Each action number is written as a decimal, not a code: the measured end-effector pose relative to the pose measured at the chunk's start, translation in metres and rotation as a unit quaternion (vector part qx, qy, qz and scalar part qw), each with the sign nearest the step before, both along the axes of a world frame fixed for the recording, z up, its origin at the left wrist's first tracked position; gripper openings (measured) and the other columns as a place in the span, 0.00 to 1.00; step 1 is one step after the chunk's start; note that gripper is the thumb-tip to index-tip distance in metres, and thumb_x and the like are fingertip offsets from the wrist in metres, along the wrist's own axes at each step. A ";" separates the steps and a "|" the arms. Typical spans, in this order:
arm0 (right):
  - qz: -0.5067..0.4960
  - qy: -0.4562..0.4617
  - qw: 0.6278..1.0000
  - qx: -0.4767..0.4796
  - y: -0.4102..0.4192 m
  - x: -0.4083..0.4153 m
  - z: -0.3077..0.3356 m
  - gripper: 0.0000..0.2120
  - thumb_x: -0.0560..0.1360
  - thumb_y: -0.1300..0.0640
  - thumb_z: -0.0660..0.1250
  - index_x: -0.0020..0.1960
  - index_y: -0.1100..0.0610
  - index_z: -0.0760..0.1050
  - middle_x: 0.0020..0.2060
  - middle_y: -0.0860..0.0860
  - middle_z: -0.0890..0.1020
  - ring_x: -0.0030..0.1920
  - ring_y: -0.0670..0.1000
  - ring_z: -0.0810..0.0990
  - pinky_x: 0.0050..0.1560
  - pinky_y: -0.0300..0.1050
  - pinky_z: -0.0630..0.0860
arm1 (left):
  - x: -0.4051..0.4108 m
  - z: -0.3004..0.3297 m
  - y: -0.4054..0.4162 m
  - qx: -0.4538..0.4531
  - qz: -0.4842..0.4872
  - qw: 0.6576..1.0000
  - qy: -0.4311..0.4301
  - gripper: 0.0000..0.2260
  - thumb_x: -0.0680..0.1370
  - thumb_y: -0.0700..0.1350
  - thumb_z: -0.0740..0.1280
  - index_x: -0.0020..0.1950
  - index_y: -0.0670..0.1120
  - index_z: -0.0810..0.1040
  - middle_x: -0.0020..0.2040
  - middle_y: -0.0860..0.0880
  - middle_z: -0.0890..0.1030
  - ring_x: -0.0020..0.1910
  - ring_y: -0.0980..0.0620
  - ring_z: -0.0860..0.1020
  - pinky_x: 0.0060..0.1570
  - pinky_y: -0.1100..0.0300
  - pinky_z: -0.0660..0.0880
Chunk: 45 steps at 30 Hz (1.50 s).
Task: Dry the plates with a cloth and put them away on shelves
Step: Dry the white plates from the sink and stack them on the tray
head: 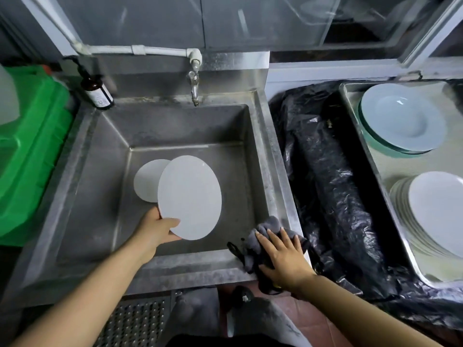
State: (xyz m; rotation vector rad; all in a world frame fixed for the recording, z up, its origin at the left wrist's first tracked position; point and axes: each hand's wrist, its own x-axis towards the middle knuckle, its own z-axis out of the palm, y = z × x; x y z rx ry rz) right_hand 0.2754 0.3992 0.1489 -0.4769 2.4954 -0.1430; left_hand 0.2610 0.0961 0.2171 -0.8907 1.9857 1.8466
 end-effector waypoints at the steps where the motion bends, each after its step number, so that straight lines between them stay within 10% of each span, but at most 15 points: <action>1: 0.007 0.007 1.000 0.001 -0.003 -0.003 0.000 0.35 0.79 0.47 0.58 0.79 0.44 0.42 0.79 0.51 0.50 0.78 0.62 0.45 0.76 0.62 0.43 | 0.002 0.005 0.003 0.012 0.003 1.000 0.007 0.20 0.78 0.30 0.63 0.64 0.50 0.71 0.63 0.50 0.77 0.60 0.45 0.76 0.42 0.54 0.82; 6: 0.063 0.011 0.998 -0.025 0.011 -0.028 0.005 0.34 0.76 0.64 0.57 0.78 0.47 0.52 0.76 0.53 0.57 0.71 0.61 0.64 0.68 0.52 0.67 | 0.012 0.029 0.010 0.046 0.027 0.998 0.042 0.21 0.78 0.30 0.62 0.66 0.49 0.72 0.63 0.50 0.78 0.58 0.46 0.78 0.40 0.55 0.82; 12: -0.098 0.005 0.973 -0.211 0.017 -0.041 0.022 0.32 0.73 0.65 0.59 0.74 0.44 0.63 0.71 0.47 0.69 0.66 0.52 0.73 0.60 0.38 0.70 | 0.026 0.043 0.007 0.090 0.037 0.991 0.088 0.21 0.78 0.30 0.63 0.68 0.48 0.72 0.62 0.49 0.79 0.57 0.46 0.79 0.41 0.55 0.82; 16: -0.278 -0.020 0.857 -0.434 -0.010 -0.057 0.058 0.26 0.73 0.71 0.64 0.61 0.43 0.72 0.53 0.52 0.82 0.56 0.54 0.81 0.56 0.50 0.78 | 0.021 0.054 0.002 0.133 0.025 0.984 0.114 0.23 0.77 0.30 0.64 0.68 0.49 0.72 0.62 0.50 0.80 0.59 0.46 0.79 0.42 0.54 0.81; 21: -0.316 -0.051 0.749 -0.580 -0.065 -0.079 0.115 0.22 0.77 0.71 0.63 0.65 0.52 0.73 0.54 0.54 0.83 0.55 0.52 0.82 0.57 0.48 0.79 | -0.007 0.081 -0.015 0.162 0.023 0.977 0.135 0.20 0.77 0.30 0.64 0.65 0.46 0.73 0.59 0.48 0.81 0.56 0.43 0.81 0.46 0.48 0.82; 38: -0.287 0.159 0.661 -0.675 -0.133 -0.127 0.244 0.24 0.75 0.72 0.63 0.62 0.47 0.76 0.54 0.50 0.84 0.57 0.51 0.82 0.60 0.51 0.77 | -0.100 0.210 -0.080 0.179 -0.100 0.947 0.248 0.21 0.74 0.24 0.64 0.64 0.41 0.74 0.57 0.40 0.82 0.51 0.37 0.83 0.43 0.43 0.81; 45: -0.269 0.247 0.679 -0.637 -0.120 -0.128 0.271 0.29 0.75 0.72 0.64 0.69 0.48 0.71 0.60 0.44 0.80 0.62 0.44 0.78 0.66 0.52 0.74 | -0.109 0.237 -0.060 0.200 -0.126 0.932 0.277 0.22 0.74 0.24 0.63 0.64 0.42 0.73 0.58 0.39 0.82 0.51 0.38 0.83 0.42 0.44 0.81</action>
